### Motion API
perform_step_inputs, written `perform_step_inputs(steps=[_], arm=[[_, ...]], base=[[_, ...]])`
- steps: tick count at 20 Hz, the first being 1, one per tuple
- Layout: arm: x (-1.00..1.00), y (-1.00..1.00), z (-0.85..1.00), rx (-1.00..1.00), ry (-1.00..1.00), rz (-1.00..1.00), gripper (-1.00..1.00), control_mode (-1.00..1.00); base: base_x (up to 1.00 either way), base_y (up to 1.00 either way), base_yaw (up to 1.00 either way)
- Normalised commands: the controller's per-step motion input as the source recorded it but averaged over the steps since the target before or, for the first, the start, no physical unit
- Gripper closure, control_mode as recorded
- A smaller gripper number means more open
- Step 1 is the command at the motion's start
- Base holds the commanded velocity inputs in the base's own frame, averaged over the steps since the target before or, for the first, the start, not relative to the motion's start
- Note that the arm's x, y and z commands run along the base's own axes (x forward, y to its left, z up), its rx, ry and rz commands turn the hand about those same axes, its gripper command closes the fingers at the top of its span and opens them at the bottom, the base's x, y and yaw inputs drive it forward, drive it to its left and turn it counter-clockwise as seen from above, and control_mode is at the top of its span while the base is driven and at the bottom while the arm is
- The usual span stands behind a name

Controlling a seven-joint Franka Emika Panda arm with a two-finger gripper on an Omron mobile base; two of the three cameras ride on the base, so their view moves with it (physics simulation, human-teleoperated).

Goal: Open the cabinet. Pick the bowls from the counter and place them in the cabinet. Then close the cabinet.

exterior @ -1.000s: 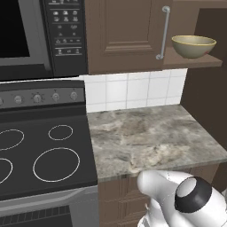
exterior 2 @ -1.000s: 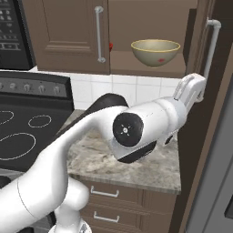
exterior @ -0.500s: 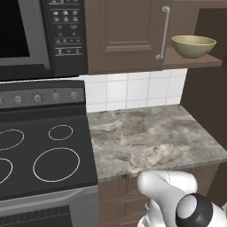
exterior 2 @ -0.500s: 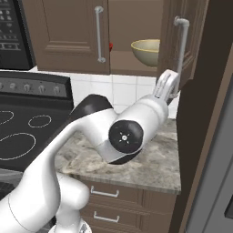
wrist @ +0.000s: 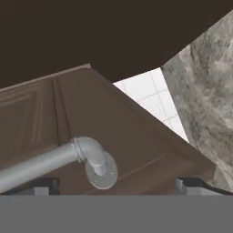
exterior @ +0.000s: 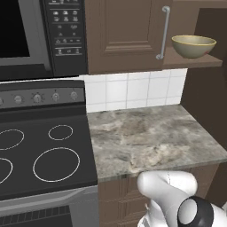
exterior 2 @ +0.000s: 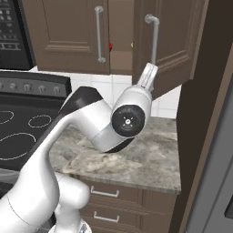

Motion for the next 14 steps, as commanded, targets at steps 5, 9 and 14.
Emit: perform_step_inputs(steps=[5,9,14], arm=[[1.00,0.47,-0.07,0.10,0.00,0.17,-1.00,-1.00],[1.00,0.49,-0.01,0.10,0.00,0.13,-1.00,-1.00],[0.97,0.33,0.00,0.08,0.00,0.13,-1.00,-1.00]], base=[[0.00,0.00,0.00],[0.00,0.00,0.00],[0.00,0.00,0.00]])
